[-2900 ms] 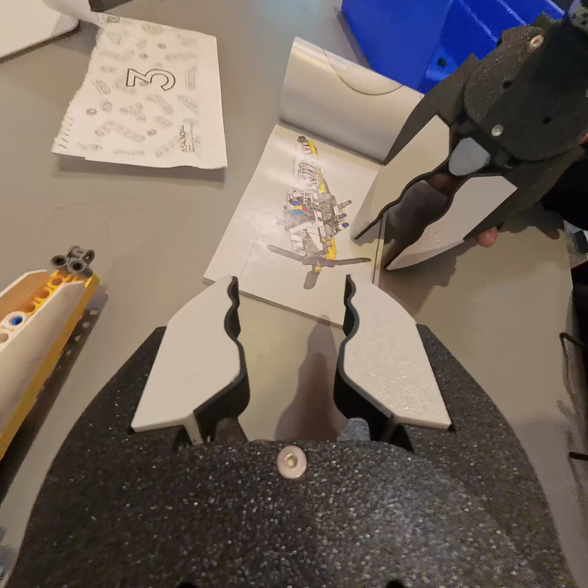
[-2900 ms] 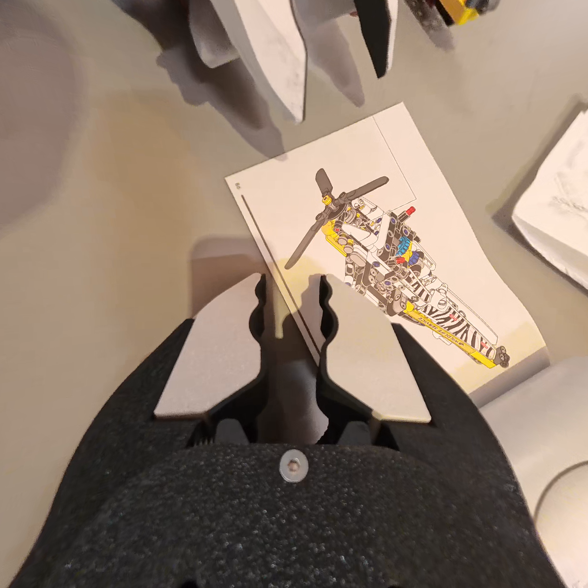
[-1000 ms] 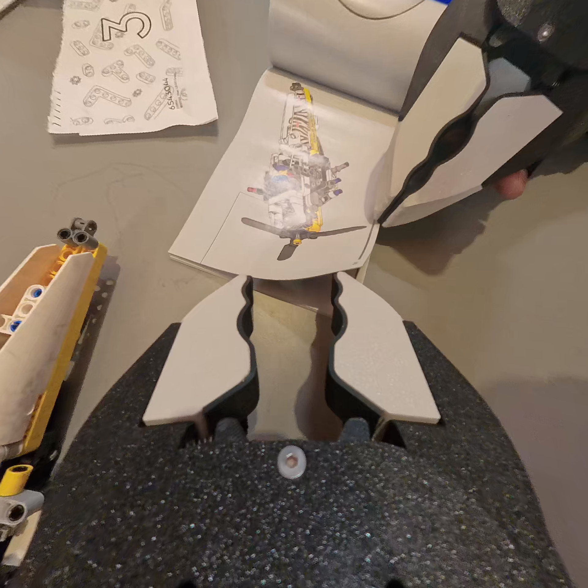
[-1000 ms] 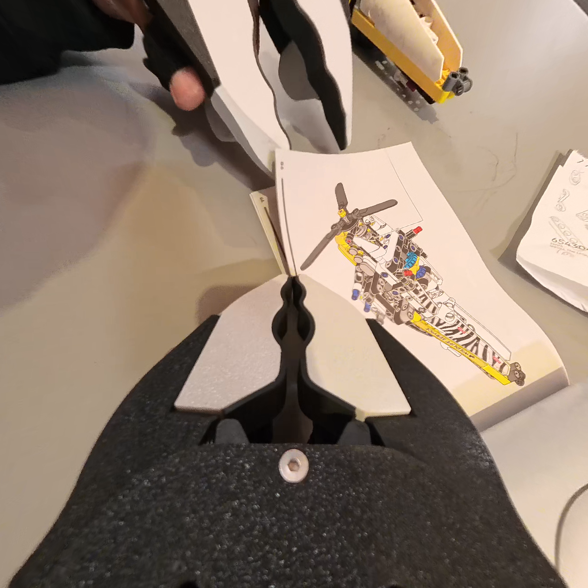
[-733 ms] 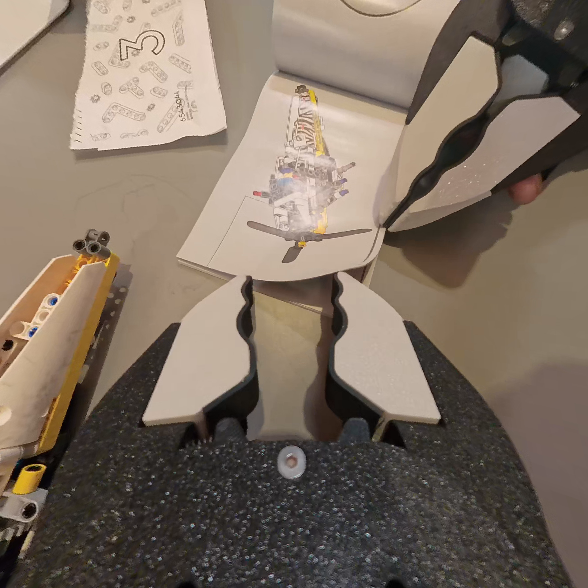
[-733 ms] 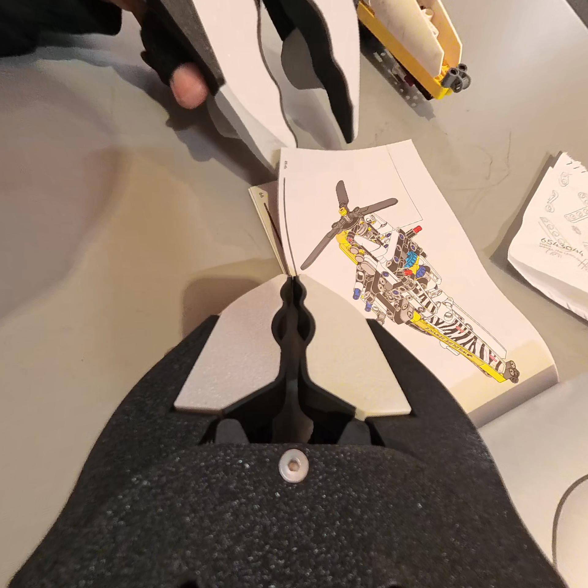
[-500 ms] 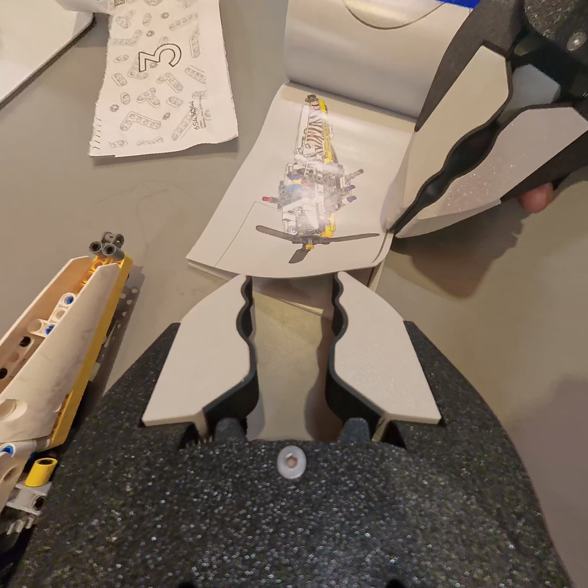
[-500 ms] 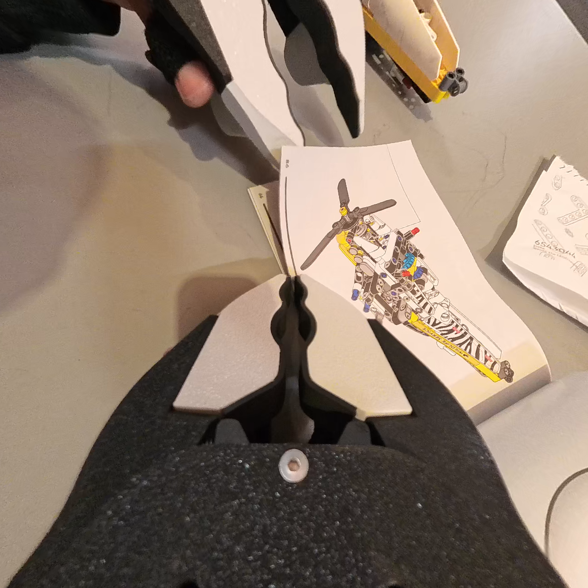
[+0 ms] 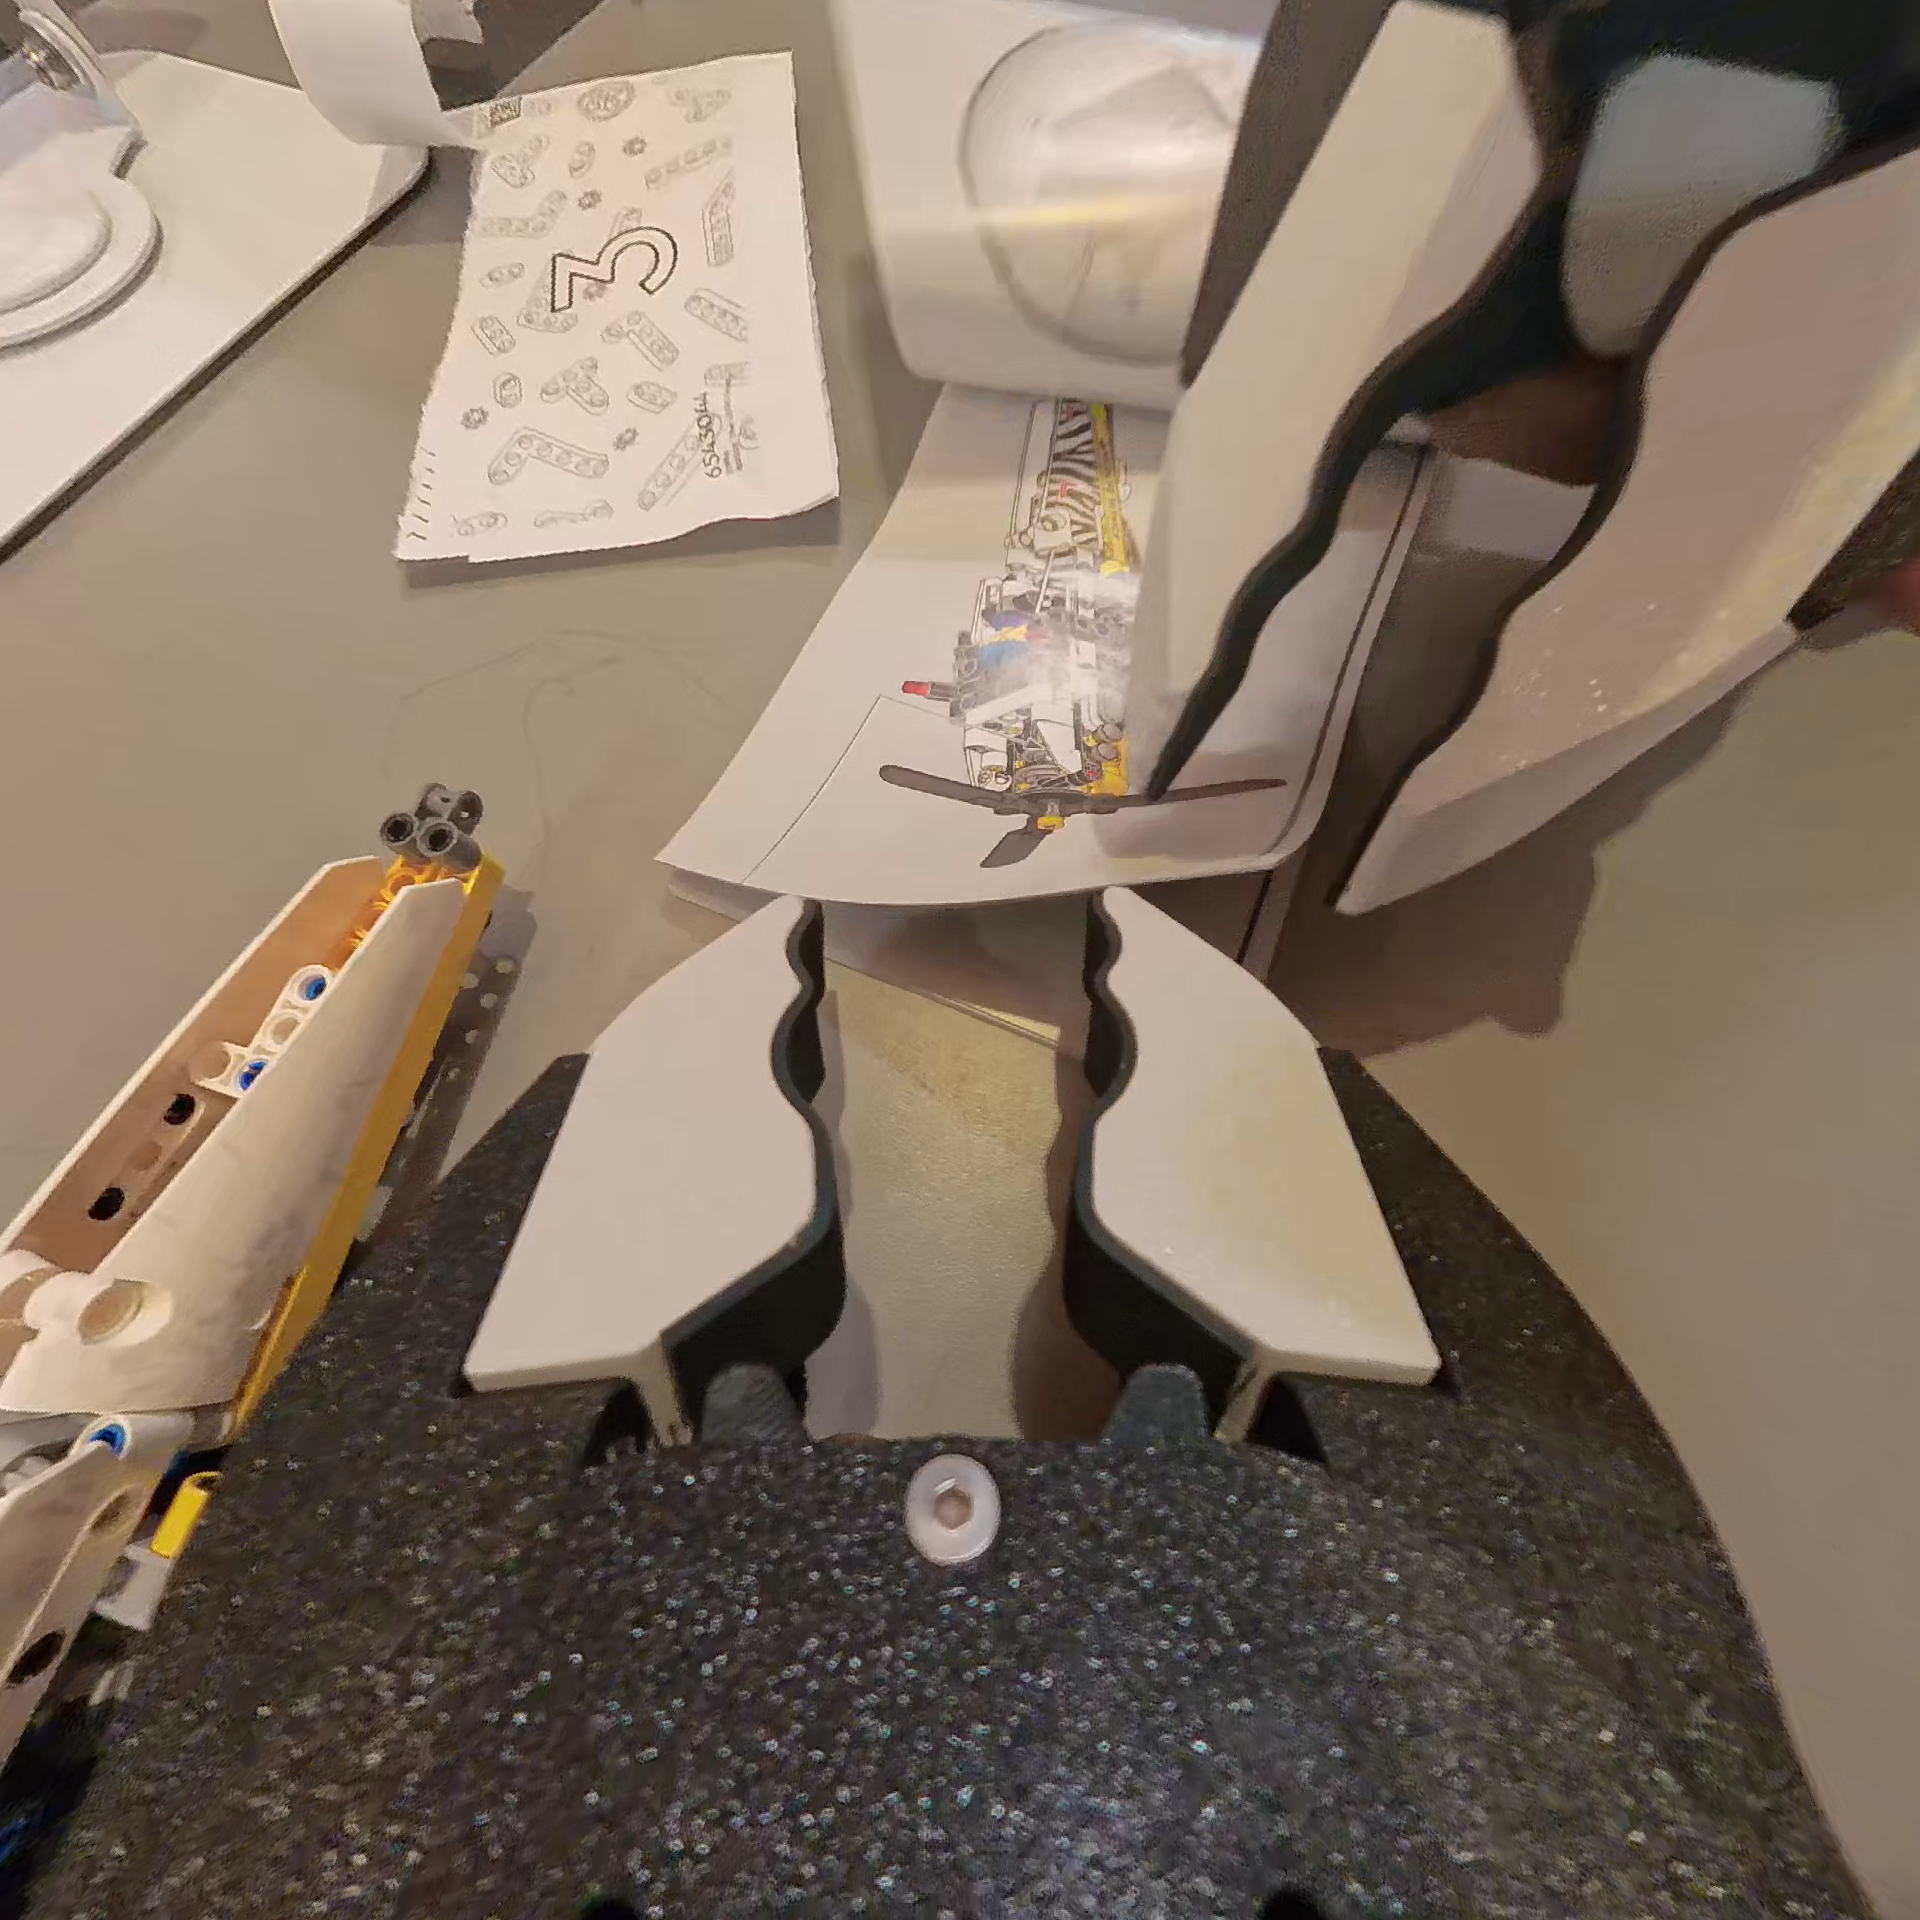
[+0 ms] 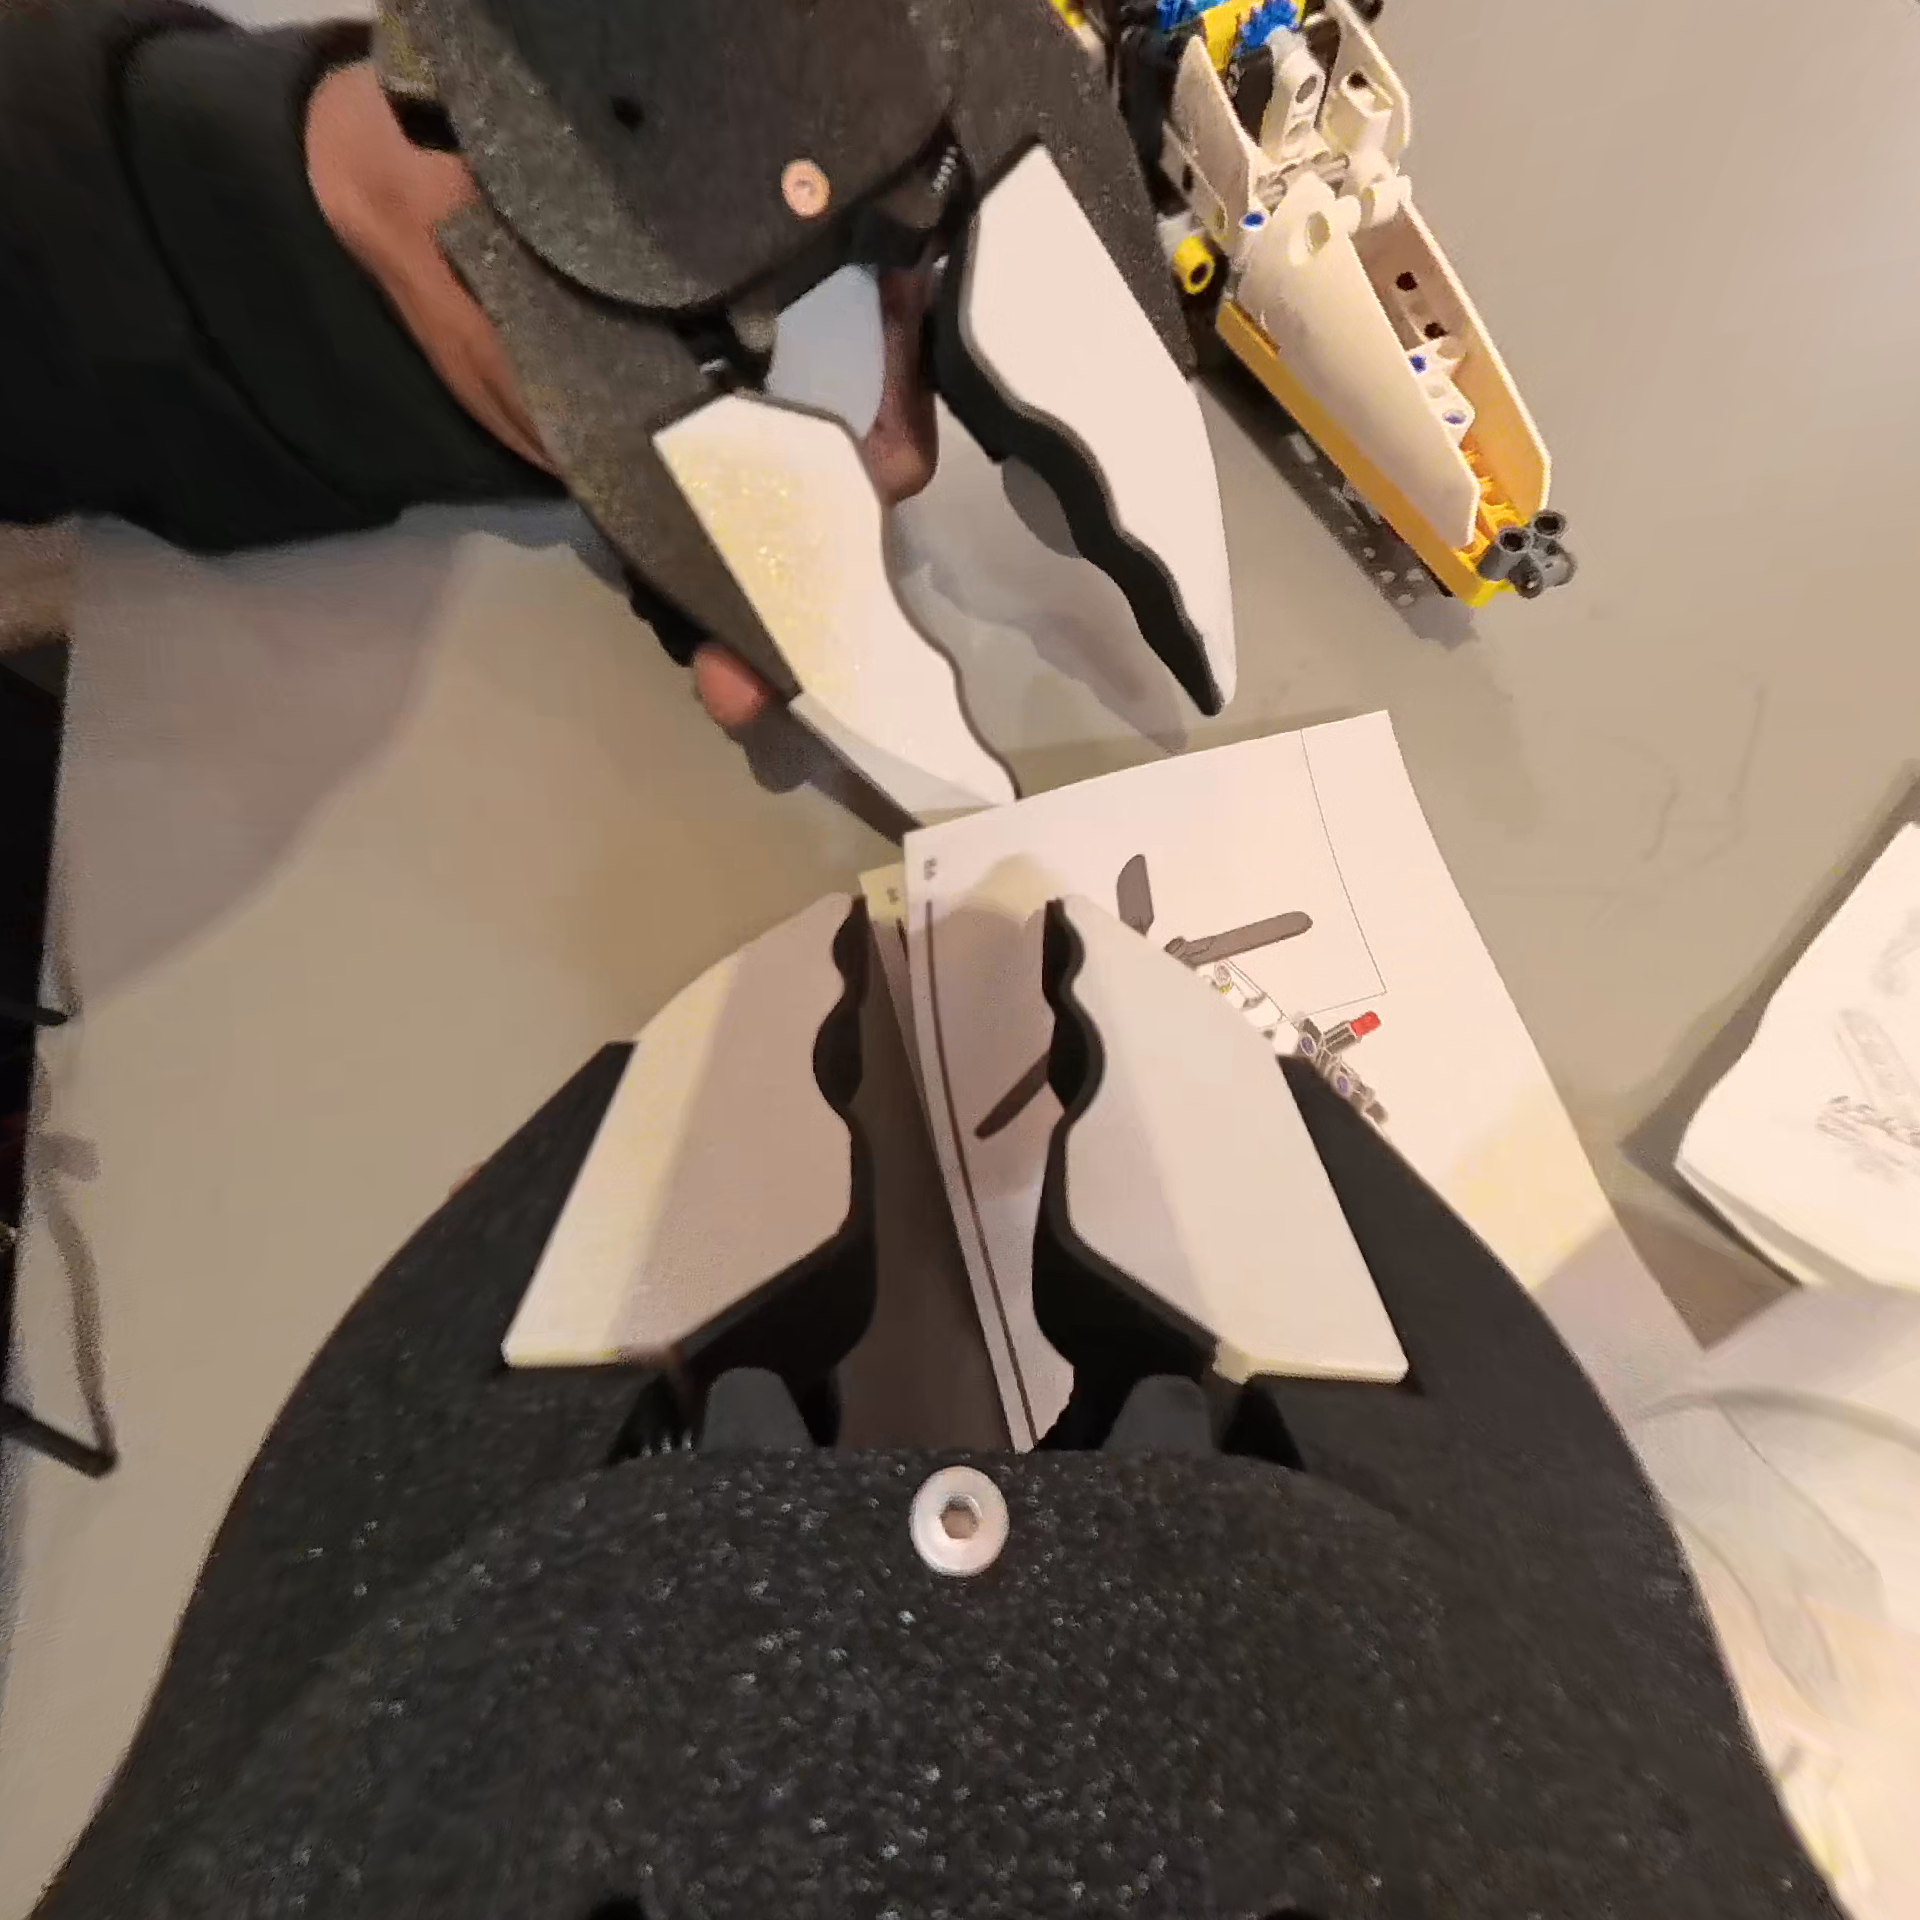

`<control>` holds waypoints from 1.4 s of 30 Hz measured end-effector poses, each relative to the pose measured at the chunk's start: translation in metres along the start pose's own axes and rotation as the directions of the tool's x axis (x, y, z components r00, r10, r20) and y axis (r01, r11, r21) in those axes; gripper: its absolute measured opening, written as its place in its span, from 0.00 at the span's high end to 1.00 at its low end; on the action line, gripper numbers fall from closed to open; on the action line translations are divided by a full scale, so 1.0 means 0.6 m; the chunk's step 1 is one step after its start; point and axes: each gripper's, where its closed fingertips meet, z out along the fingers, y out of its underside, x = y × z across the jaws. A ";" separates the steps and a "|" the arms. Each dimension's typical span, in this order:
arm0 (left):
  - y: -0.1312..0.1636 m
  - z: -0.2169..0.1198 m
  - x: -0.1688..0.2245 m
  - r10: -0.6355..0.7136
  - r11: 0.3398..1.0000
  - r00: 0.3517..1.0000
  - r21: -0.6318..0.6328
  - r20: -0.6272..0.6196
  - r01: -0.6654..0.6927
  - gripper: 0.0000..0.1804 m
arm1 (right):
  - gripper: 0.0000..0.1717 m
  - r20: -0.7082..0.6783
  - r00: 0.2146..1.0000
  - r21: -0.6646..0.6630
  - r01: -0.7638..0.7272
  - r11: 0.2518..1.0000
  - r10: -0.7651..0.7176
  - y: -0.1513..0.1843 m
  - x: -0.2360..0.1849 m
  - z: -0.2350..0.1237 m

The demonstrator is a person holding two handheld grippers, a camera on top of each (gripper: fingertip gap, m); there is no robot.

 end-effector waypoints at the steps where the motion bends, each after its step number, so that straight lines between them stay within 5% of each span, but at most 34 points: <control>1: 0.000 0.000 -0.001 0.007 1.000 1.000 -0.001 0.005 -0.007 0.72 | 0.80 0.008 1.000 0.011 -0.023 1.000 0.023 -0.001 0.002 0.004; 17: -0.003 0.007 0.002 0.034 0.999 0.999 0.009 0.013 -0.034 0.72 | 0.80 -0.069 0.987 0.091 -0.141 0.986 0.148 -0.027 0.013 -0.028; 25: -0.009 0.006 0.005 0.052 0.998 0.999 0.030 0.014 -0.053 0.72 | 0.77 0.046 0.936 0.067 -0.352 0.934 0.350 -0.035 0.027 0.000; 42: -0.003 0.008 0.007 0.062 0.998 0.998 0.013 0.008 -0.062 0.72 | 0.78 0.064 0.910 0.089 -0.413 0.906 0.409 -0.009 0.039 0.003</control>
